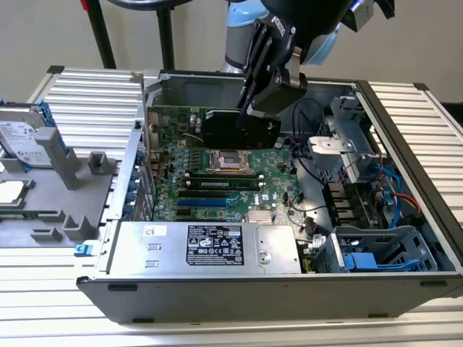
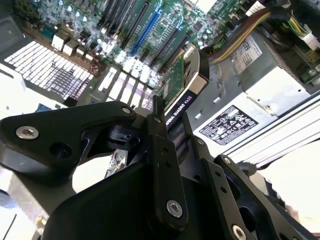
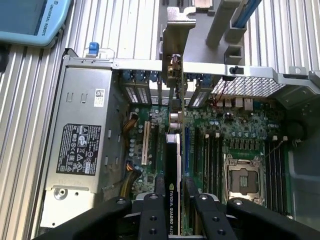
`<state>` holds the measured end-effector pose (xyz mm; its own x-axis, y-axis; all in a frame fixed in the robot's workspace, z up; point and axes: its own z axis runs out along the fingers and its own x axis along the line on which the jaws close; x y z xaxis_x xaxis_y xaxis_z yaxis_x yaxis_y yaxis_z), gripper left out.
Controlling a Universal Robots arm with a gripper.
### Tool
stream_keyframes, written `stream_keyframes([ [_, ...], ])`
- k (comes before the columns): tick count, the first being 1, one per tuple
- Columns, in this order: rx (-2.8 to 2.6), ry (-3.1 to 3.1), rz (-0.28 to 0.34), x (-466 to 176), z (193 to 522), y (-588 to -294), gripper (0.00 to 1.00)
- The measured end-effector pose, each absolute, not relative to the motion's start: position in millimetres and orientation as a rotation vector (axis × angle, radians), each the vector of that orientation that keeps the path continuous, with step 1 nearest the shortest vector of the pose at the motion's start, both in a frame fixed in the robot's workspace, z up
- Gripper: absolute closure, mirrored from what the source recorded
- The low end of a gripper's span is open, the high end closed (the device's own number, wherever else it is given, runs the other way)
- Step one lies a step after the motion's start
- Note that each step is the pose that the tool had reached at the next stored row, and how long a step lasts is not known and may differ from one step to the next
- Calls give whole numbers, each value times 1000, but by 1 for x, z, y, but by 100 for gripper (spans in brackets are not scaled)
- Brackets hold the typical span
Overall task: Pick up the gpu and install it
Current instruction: 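Insert the gpu into the slot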
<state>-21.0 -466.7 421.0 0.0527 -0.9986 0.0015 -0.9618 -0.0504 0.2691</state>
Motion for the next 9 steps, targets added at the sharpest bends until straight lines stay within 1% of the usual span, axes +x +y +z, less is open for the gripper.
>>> stream_keyframes([
  [9, 2174, -1958, -267, -18, 421, -467, 100],
])
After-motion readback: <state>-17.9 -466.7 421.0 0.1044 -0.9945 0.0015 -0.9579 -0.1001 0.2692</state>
